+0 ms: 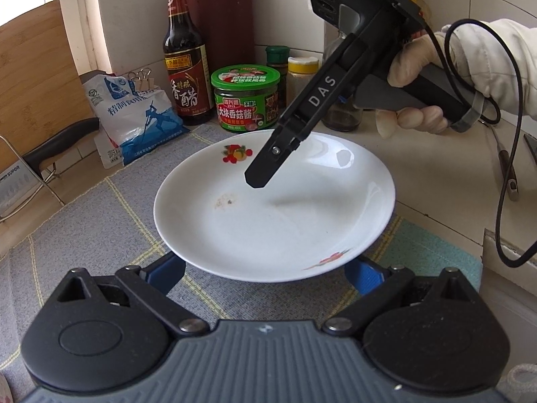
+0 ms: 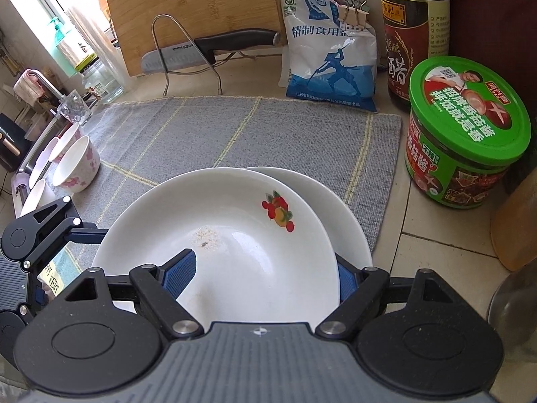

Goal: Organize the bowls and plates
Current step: 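Lower the held plate onto the stack and open the right tool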

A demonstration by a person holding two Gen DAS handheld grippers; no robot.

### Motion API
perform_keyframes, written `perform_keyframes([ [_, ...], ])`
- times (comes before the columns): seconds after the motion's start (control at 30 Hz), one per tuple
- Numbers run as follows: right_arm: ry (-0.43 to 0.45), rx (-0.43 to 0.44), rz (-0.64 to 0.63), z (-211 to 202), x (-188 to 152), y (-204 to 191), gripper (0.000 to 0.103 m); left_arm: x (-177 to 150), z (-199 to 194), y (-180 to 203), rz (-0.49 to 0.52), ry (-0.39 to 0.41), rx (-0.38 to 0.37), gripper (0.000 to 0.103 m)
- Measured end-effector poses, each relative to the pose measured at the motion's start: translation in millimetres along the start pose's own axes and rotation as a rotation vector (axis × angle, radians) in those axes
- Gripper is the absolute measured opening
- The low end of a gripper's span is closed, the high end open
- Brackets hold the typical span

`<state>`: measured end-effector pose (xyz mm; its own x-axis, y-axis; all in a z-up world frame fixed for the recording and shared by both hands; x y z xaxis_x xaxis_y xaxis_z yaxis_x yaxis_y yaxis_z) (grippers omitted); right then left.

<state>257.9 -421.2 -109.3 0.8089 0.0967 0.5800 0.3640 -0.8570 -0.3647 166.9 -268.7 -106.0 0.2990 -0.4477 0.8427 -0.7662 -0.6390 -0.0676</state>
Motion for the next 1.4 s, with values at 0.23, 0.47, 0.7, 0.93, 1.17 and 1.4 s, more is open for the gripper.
perform_keyframes([
  [0.23,0.001,-0.018,-0.001,-5,0,1,0.088,0,1,-1,0.005,0.0,-0.01,0.1],
  [0.47,0.01,-0.036,0.007,-14,-2,3,0.088,-1,2,-4,-0.001,-0.001,-0.017,0.1],
  [0.7,0.028,-0.05,0.02,-23,-3,3,0.09,0,4,-4,0.012,0.014,-0.023,0.1],
  [0.93,0.033,-0.07,0.016,-30,-3,1,0.092,0,7,-4,0.004,0.016,-0.039,0.1],
  [1.17,0.029,-0.094,0.011,-36,-5,-1,0.094,0,8,-2,0.013,0.019,-0.044,0.1],
  [1.4,-0.003,-0.164,-0.024,-40,-12,-1,0.097,-1,3,-1,0.018,0.027,-0.043,0.099],
])
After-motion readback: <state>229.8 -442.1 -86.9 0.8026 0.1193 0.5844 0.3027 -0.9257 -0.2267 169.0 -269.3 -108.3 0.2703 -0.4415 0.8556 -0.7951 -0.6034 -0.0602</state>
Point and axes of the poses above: each gripper's, at about its wrist camera, not at the fingertips, and z roughly the way its jaws point, y to its right, x to its top, the point moved 8 cm from there along z, roughly the way its jaws point, and after that the axes turned 11 degrees about y, right-handed, at the moved point
